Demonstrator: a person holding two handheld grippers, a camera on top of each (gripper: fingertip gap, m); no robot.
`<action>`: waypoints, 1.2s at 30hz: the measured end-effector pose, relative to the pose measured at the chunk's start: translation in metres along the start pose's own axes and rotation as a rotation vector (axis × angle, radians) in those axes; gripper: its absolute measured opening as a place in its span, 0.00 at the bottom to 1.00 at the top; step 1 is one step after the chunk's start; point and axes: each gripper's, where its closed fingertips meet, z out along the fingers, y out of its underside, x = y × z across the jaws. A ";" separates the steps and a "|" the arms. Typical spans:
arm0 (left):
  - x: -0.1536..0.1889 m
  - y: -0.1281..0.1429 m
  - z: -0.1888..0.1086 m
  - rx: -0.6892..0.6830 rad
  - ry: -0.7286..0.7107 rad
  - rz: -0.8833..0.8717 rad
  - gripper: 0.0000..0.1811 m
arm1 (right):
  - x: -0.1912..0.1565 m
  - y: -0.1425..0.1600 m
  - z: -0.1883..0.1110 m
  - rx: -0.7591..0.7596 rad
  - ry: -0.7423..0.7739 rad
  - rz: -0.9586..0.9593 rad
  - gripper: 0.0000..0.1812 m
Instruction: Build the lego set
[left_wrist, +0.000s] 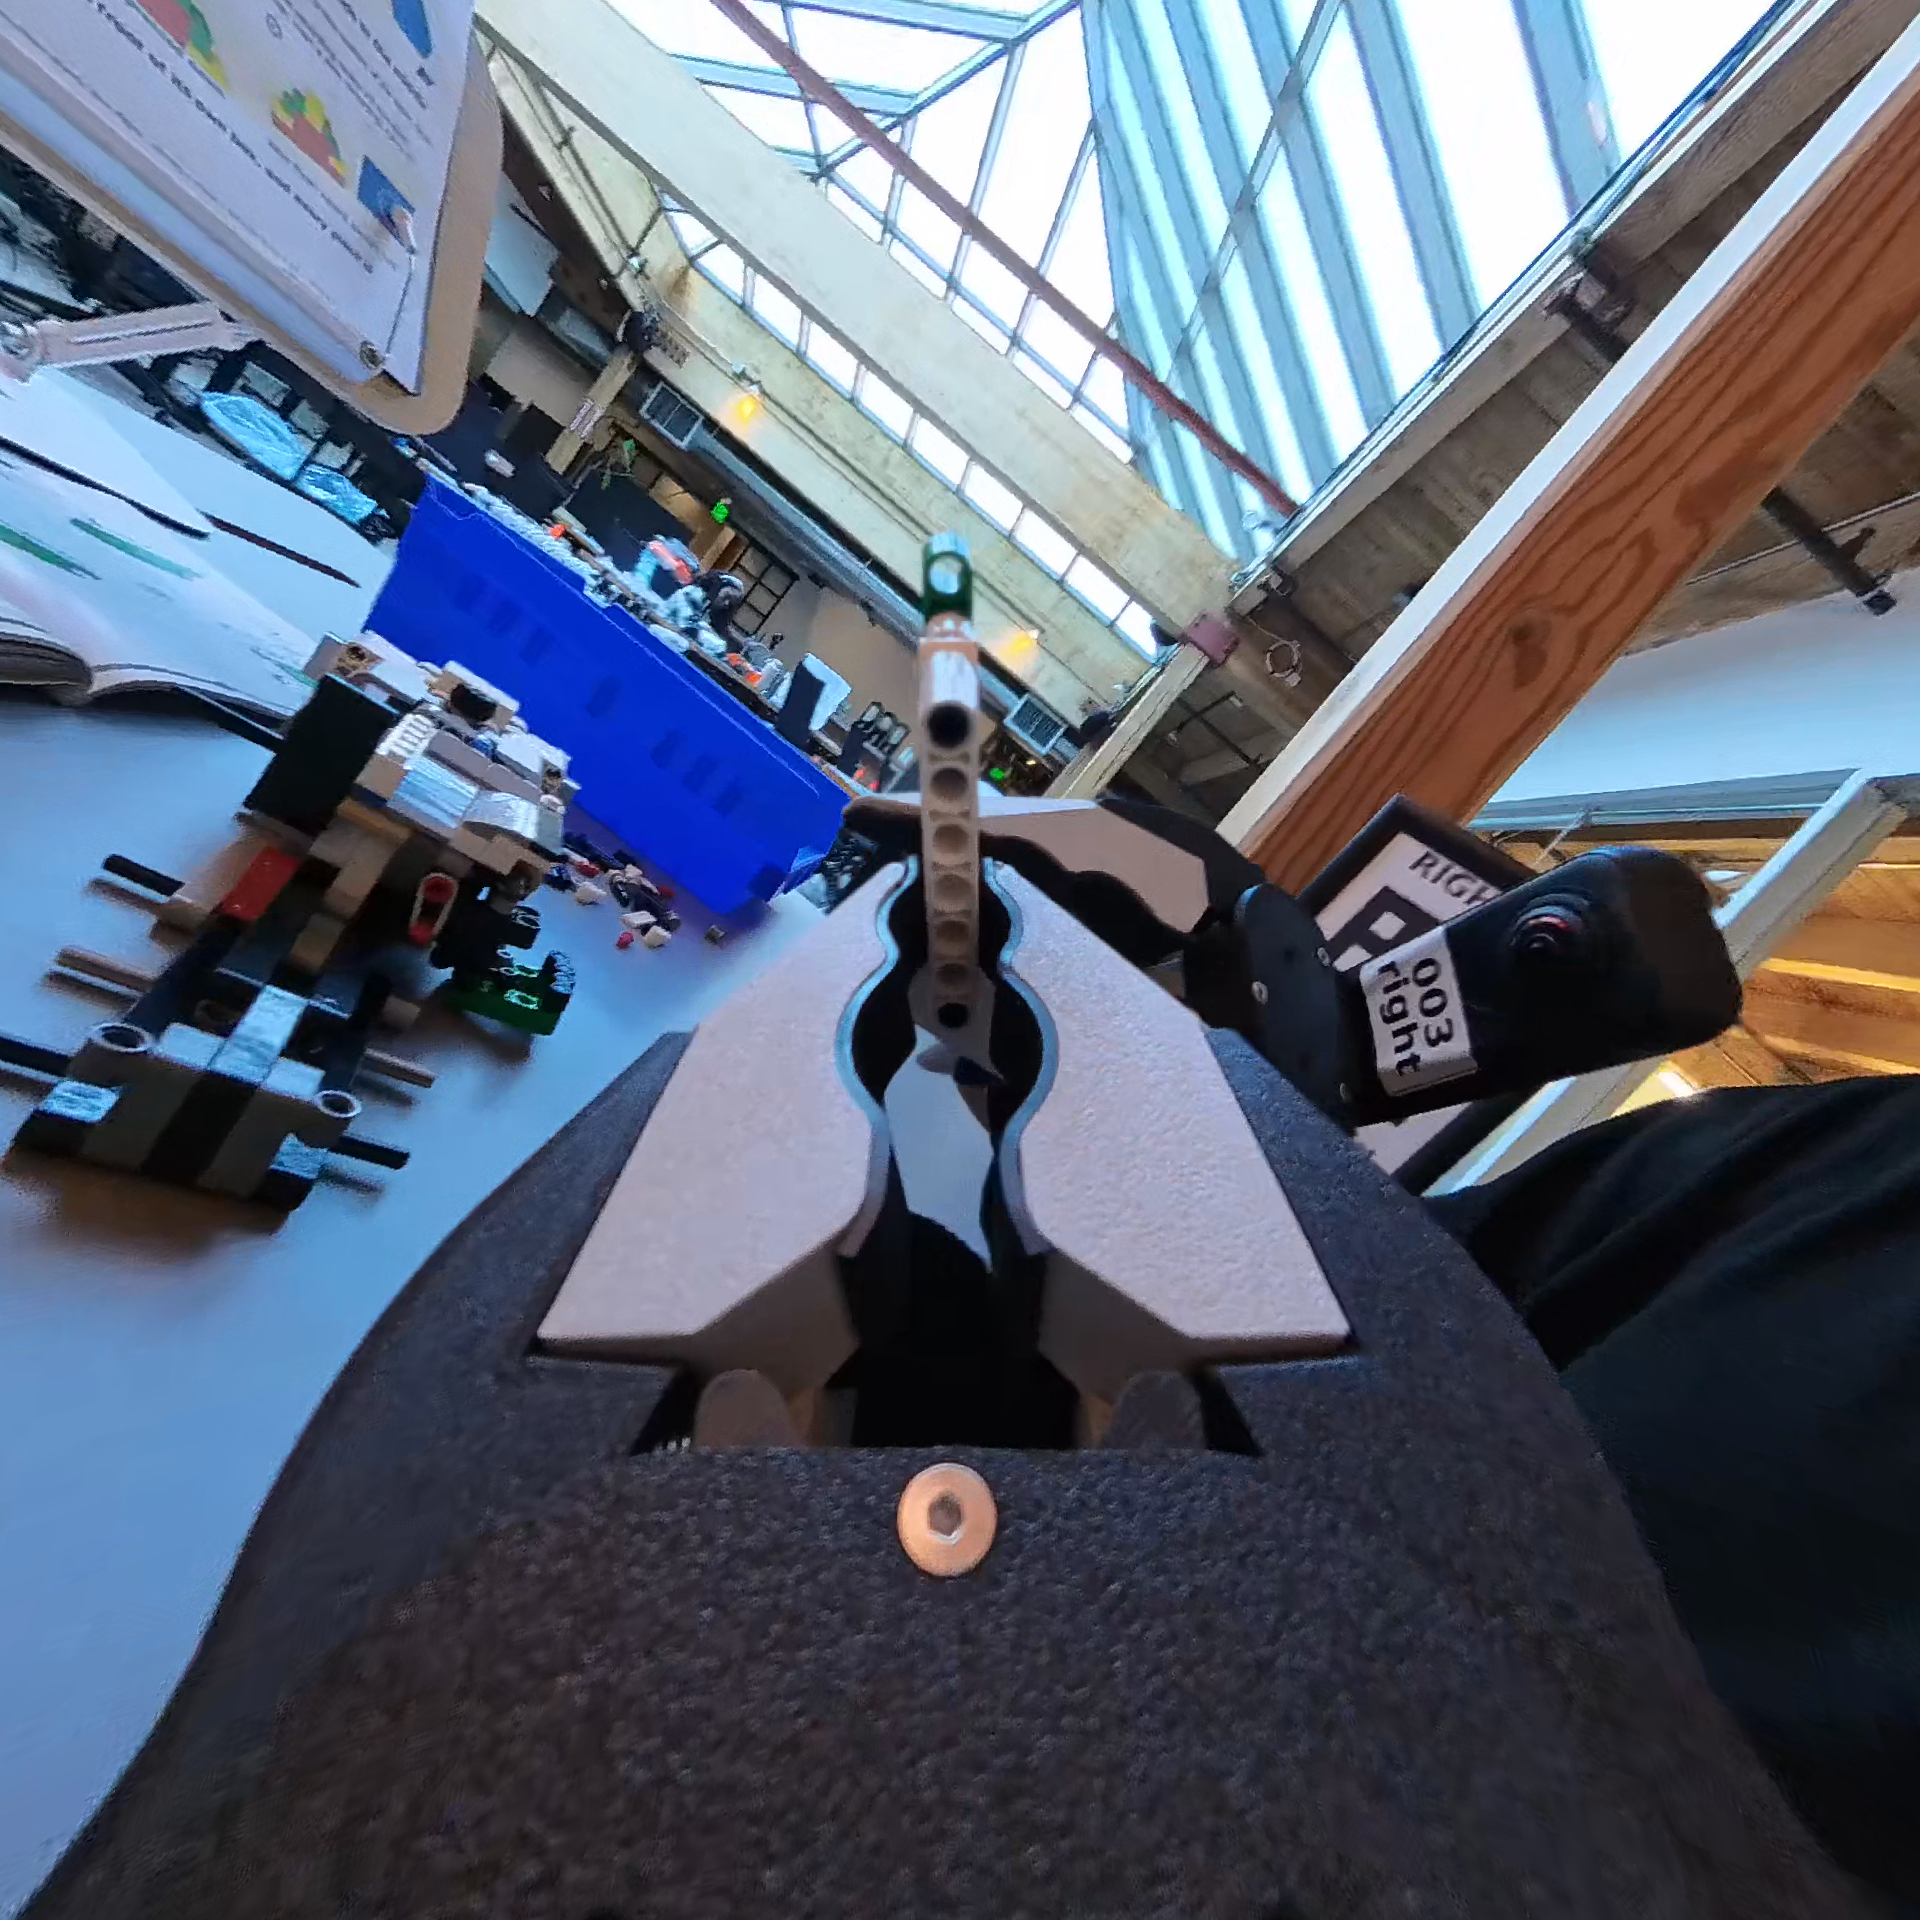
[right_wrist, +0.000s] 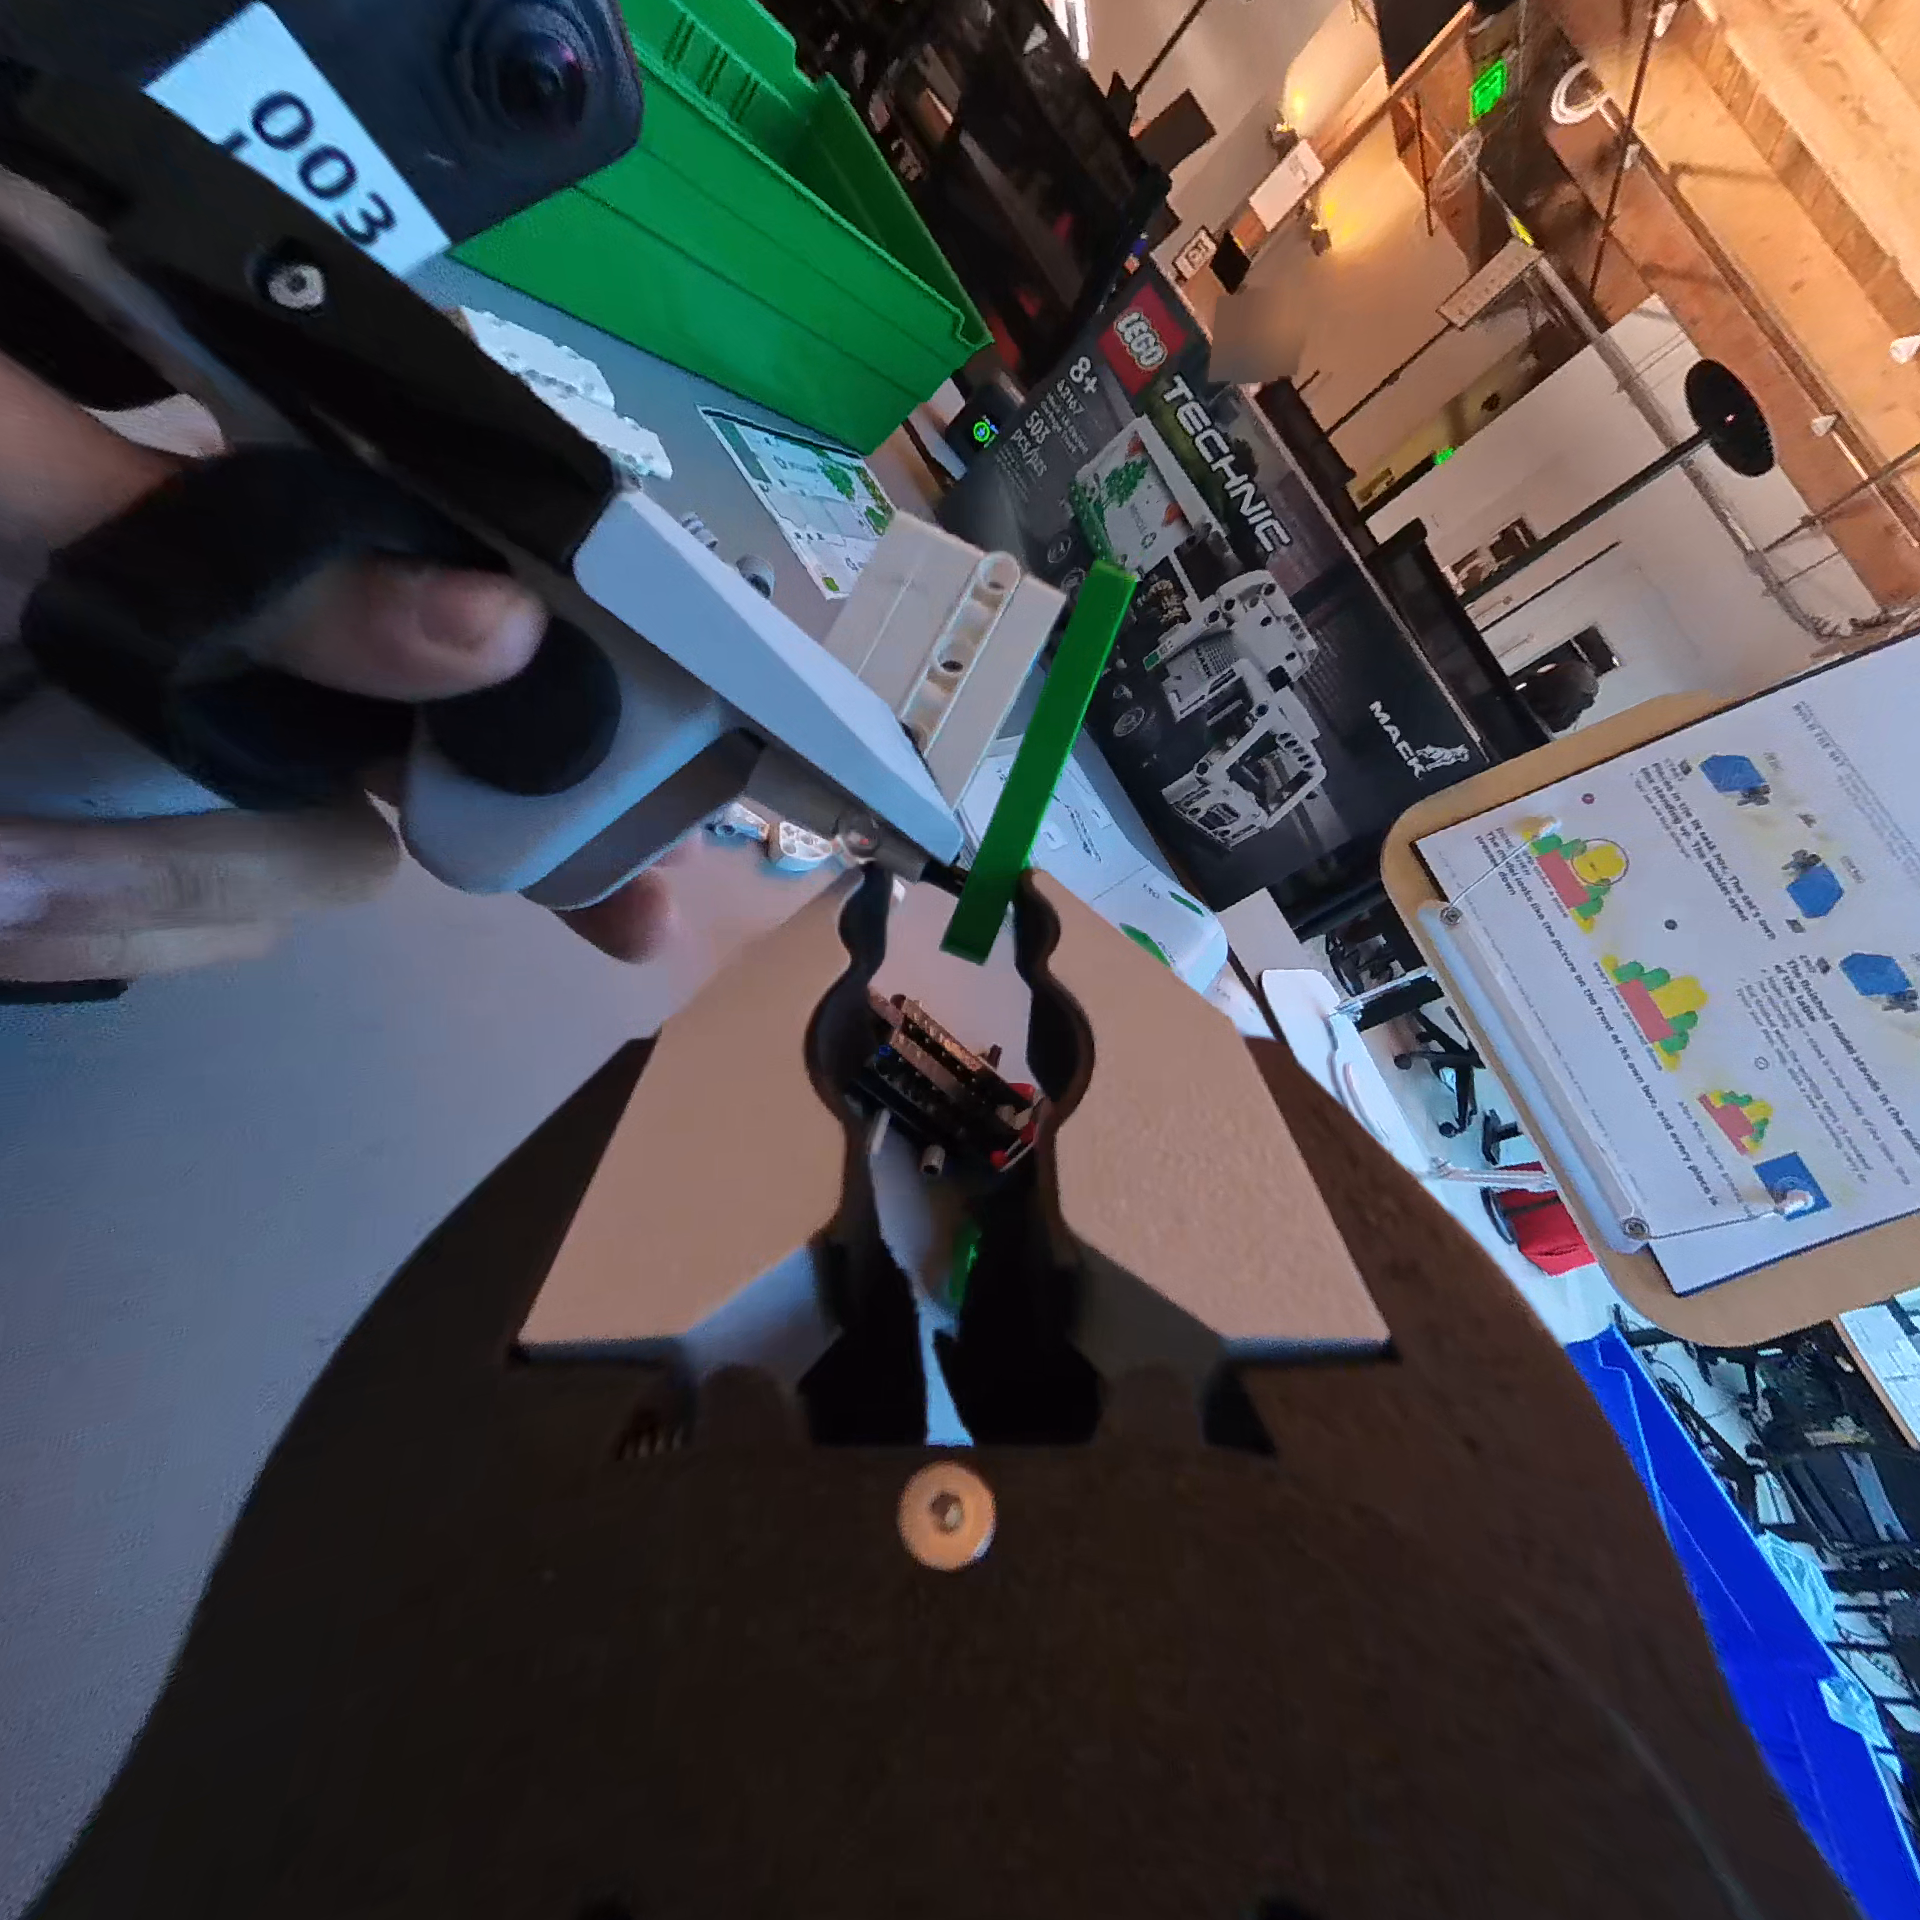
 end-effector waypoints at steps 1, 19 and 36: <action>0.002 0.000 0.000 0.003 0.019 -0.018 0.03 | 0.000 -0.002 -0.001 0.016 -0.004 0.004 0.13; 0.025 0.036 -0.016 -0.420 0.116 0.257 0.10 | -0.030 -0.017 -0.051 0.222 -0.958 0.675 0.03; -0.022 0.006 -0.022 -0.214 -0.141 0.048 0.03 | -0.023 0.011 -0.005 -0.090 -0.217 -0.024 0.35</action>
